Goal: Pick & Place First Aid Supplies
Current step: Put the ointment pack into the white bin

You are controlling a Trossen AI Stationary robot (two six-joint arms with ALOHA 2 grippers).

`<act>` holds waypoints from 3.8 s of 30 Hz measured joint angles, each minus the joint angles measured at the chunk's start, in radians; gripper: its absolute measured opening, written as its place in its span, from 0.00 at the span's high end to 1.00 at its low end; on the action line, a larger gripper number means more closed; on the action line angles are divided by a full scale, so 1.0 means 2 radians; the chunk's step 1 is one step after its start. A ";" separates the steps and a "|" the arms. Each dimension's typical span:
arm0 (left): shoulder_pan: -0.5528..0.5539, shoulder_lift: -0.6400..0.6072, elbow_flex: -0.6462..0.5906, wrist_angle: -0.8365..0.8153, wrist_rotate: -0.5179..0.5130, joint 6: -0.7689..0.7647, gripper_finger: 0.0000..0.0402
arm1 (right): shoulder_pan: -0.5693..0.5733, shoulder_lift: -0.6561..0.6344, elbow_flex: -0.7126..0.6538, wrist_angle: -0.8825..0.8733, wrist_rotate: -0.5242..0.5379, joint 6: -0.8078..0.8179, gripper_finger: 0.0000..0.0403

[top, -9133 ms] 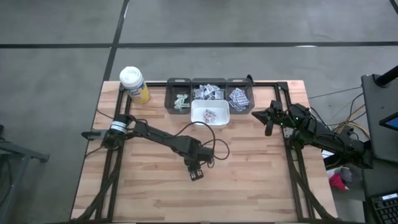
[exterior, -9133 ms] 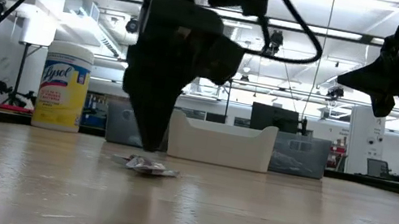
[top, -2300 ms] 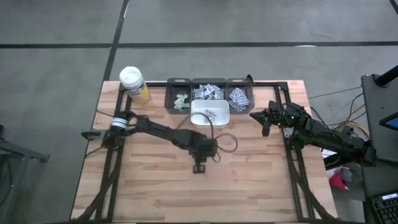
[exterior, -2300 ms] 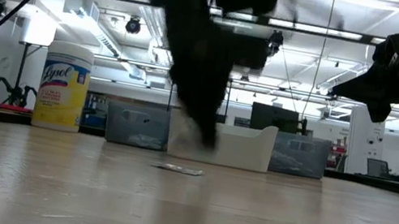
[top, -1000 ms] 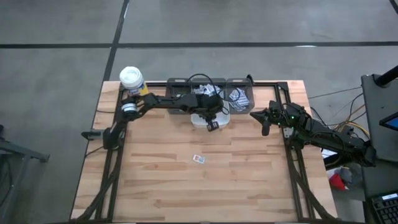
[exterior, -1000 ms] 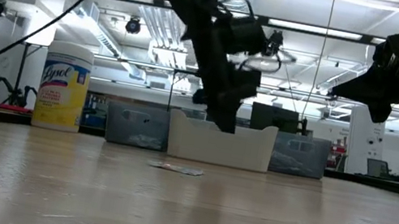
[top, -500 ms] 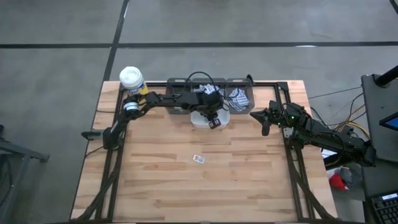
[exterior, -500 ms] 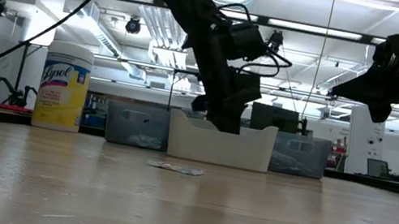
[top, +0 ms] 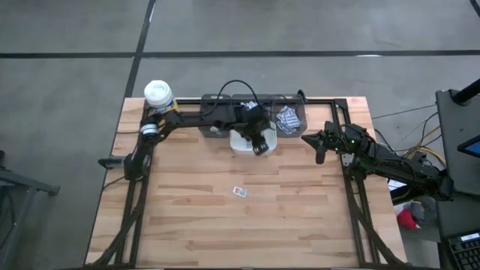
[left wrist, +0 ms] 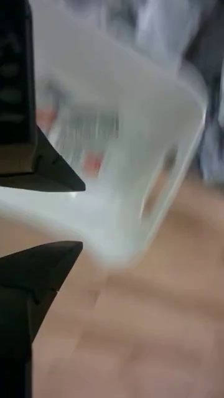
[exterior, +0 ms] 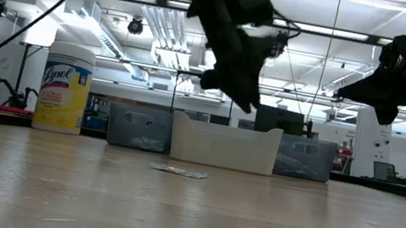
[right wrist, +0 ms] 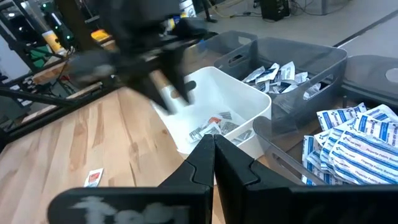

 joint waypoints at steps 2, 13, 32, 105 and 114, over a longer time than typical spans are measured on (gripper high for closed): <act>-0.016 -0.010 -0.004 -0.008 0.042 0.000 0.67 | 0.000 0.000 0.000 0.000 -0.001 -0.002 0.98; -0.168 -0.016 -0.025 -0.097 -0.015 0.165 0.68 | 0.000 0.000 0.000 0.000 0.000 -0.015 0.98; -0.204 -0.015 -0.118 -0.055 -0.048 0.102 0.67 | 0.000 0.000 0.000 0.000 0.000 -0.016 0.98; 0.008 -0.011 0.015 -0.038 -0.109 0.082 1.00 | 0.000 -0.001 0.000 0.000 0.000 -0.015 0.98; 0.005 0.033 0.014 -0.048 -0.097 0.099 1.00 | 0.000 -0.001 0.000 0.000 0.000 -0.016 0.98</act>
